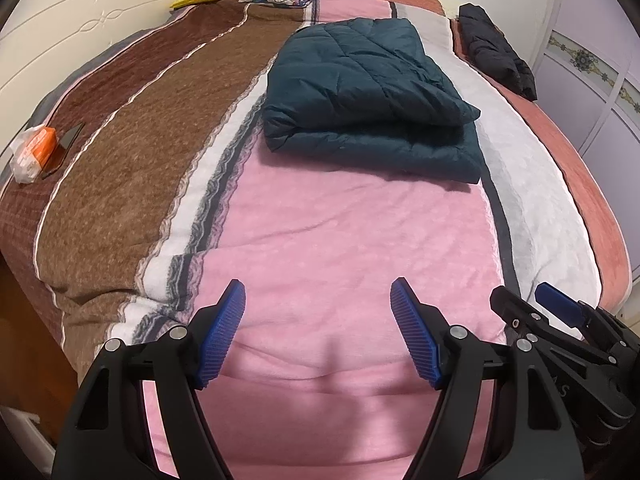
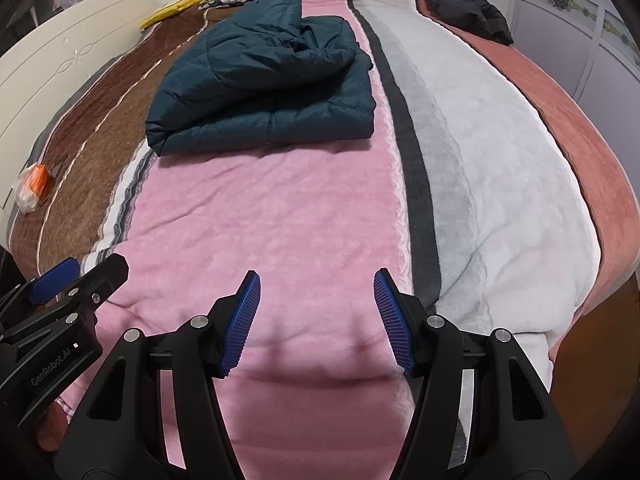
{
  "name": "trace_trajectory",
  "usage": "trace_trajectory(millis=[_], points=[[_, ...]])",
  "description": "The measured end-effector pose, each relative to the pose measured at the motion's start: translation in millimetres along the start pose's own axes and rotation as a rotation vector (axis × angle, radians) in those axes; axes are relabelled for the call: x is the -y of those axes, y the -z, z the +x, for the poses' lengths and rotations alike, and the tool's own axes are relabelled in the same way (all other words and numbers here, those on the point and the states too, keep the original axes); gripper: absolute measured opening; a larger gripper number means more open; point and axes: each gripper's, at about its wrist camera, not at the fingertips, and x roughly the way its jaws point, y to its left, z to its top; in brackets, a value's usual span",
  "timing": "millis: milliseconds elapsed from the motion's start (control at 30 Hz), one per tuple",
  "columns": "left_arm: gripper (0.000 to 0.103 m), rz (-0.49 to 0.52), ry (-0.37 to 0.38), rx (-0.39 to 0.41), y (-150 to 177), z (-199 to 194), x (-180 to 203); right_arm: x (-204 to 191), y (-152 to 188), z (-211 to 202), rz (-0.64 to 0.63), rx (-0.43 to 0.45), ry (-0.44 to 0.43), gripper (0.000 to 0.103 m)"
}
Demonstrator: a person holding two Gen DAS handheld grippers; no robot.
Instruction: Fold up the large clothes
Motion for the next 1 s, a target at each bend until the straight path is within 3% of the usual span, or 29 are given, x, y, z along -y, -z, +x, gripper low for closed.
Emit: trace_trajectory(millis=[1000], points=[[0.072,0.002,-0.004,0.012,-1.4,-5.3,-0.4,-4.9,0.7,-4.0,-0.011,0.001,-0.003,0.059]])
